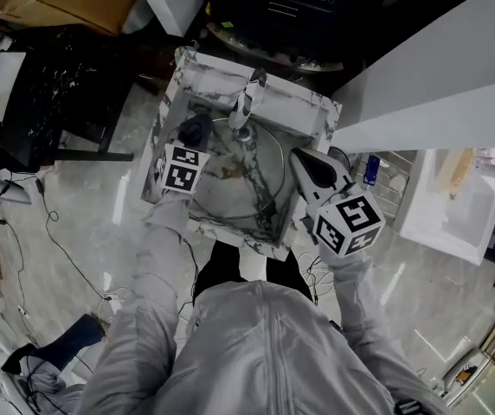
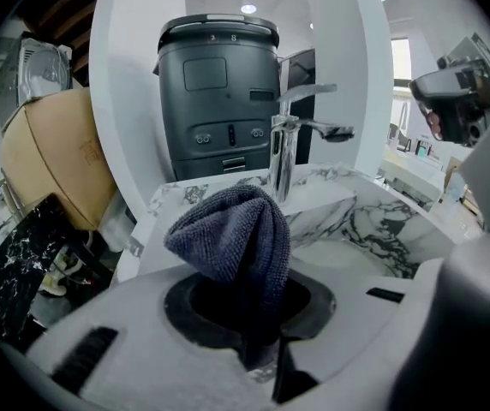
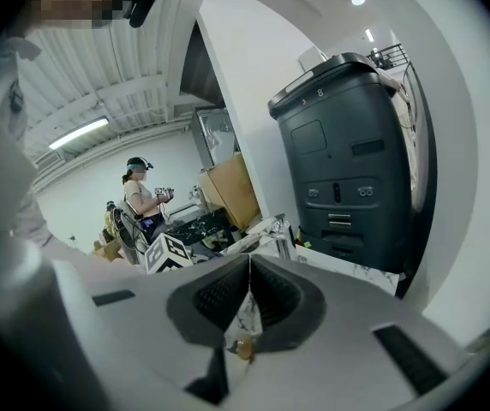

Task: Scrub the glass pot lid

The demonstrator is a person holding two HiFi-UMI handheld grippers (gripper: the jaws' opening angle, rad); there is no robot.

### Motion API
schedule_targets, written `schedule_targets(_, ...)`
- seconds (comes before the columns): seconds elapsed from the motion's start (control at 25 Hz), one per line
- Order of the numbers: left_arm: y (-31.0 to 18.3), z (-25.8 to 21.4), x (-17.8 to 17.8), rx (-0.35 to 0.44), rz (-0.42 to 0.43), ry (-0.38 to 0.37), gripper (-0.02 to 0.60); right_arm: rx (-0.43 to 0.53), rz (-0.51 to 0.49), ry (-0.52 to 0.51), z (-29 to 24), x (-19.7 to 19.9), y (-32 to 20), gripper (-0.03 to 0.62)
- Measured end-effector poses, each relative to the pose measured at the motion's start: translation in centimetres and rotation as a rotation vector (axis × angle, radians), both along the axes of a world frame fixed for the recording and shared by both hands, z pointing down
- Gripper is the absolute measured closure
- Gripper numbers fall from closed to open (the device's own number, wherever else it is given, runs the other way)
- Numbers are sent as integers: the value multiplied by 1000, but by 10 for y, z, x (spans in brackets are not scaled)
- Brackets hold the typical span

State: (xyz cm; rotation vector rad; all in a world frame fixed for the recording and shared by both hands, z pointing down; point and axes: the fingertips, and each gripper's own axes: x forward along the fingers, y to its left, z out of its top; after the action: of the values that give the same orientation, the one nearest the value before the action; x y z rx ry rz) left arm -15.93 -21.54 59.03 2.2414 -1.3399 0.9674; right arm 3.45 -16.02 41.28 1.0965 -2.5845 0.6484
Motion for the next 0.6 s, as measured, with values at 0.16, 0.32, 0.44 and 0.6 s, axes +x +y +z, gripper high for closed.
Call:
schedule_targets(0.16,-4,23,-5,-20,-12,-45,514,-10,30,13,10,7,-3,565)
schedule_targets(0.32,-5,40,-5,-15,0,-96,514,-17,40,17,16,9,-4,565)
schedule_targets(0.44,-4,52,-4,-7,8,-138,514,-23,32,28,21,7,-5,565)
schedule_targets(0.6,-5,65,5,-5,13,-150,514,-46,28,11,26,5,-2,565)
